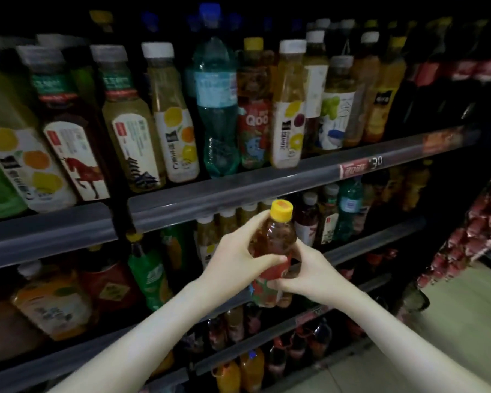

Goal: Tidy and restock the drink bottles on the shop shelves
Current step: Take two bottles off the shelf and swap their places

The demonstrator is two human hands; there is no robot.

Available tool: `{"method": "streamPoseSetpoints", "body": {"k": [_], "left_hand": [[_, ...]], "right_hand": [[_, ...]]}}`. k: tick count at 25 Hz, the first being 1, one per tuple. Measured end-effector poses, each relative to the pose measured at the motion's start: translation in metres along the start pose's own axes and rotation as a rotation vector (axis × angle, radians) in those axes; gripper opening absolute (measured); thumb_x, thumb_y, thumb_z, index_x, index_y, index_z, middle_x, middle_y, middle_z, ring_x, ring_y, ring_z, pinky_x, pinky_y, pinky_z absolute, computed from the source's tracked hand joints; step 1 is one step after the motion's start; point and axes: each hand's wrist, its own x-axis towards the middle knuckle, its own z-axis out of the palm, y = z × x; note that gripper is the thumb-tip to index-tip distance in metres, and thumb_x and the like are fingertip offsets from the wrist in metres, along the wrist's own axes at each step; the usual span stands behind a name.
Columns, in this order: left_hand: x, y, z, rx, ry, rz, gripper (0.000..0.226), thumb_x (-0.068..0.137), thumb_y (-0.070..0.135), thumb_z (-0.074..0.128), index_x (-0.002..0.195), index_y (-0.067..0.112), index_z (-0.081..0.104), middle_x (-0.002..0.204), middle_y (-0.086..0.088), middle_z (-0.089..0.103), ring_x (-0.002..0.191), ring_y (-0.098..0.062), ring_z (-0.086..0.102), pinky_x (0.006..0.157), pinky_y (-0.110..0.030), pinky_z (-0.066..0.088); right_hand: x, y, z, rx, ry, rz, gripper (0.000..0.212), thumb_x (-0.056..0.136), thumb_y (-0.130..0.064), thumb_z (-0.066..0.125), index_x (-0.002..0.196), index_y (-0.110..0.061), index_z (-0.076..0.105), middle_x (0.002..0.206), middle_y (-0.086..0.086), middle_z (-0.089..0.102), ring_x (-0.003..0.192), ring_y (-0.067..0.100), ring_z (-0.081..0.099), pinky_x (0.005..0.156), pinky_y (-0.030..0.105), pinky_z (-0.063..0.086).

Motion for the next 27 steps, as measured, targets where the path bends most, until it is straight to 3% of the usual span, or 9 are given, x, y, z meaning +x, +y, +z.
{"method": "streamPoseSetpoints", "body": {"k": [2,6,9,12,15,21,27], "left_hand": [[0.008,-0.006,0.038,0.11,-0.014,-0.074,0.075,0.08,0.032,0.073,0.139,0.05,0.029,0.127,0.022,0.056,0.117,0.003,0.052,0.097,-0.02,0.044],[0.038,-0.011,0.122,0.371,0.042,-0.208,0.081,0.082,0.047,0.066,0.145,0.04,0.016,0.122,0.003,0.061,0.109,-0.017,0.06,0.087,-0.029,0.049],[0.066,-0.022,0.164,0.321,0.171,-0.336,0.079,0.081,0.047,0.068,0.145,0.034,0.024,0.112,0.002,0.067,0.097,-0.016,0.065,0.079,-0.025,0.052],[0.079,-0.039,0.183,0.21,0.33,-0.464,0.082,0.078,0.047,0.072,0.145,0.033,0.029,0.108,0.004,0.067,0.086,-0.01,0.066,0.073,-0.022,0.054],[0.084,-0.049,0.184,0.186,0.471,-0.484,0.078,0.079,0.041,0.074,0.144,0.033,0.032,0.115,0.003,0.064,0.101,-0.015,0.062,0.083,-0.025,0.051],[0.104,-0.072,0.17,0.23,0.544,-0.419,0.072,0.078,0.04,0.075,0.14,0.028,0.041,0.123,0.006,0.061,0.111,-0.014,0.058,0.084,-0.018,0.044],[0.117,-0.104,0.179,0.306,0.556,-0.377,0.065,0.076,0.043,0.074,0.133,0.026,0.047,0.121,0.003,0.063,0.11,-0.017,0.058,0.083,-0.024,0.046]], "right_hand": [[0.0,0.037,-0.011,0.023,0.048,0.045,0.062,0.068,-0.022,0.084,0.12,-0.033,0.052,0.113,-0.017,0.065,0.104,-0.005,0.06,0.09,0.028,0.052],[0.007,0.099,-0.047,0.003,0.074,0.042,0.062,0.07,-0.018,0.083,0.115,-0.038,0.046,0.114,-0.017,0.059,0.106,-0.01,0.055,0.087,0.017,0.047],[0.022,0.14,-0.086,-0.067,-0.091,0.04,0.069,0.077,-0.021,0.078,0.133,-0.031,0.04,0.132,-0.012,0.052,0.124,0.002,0.049,0.101,0.026,0.043],[0.046,0.169,-0.125,-0.258,-0.12,-0.042,0.079,0.087,-0.024,0.068,0.15,-0.022,0.021,0.153,-0.005,0.028,0.141,0.009,0.024,0.114,0.026,0.024],[0.067,0.179,-0.147,-0.302,0.014,-0.101,0.072,0.092,-0.012,0.06,0.151,-0.017,0.018,0.153,0.001,0.026,0.142,0.014,0.021,0.109,0.017,0.018],[0.115,0.17,-0.134,-0.318,0.073,-0.266,0.076,0.09,-0.008,0.06,0.151,-0.017,0.016,0.15,0.01,0.031,0.14,0.022,0.028,0.109,0.023,0.022],[0.153,0.177,-0.1,-0.531,0.079,-0.228,0.084,0.091,-0.016,0.06,0.153,-0.017,0.003,0.159,0.01,-0.001,0.146,0.026,0.005,0.116,0.033,0.016]]}}
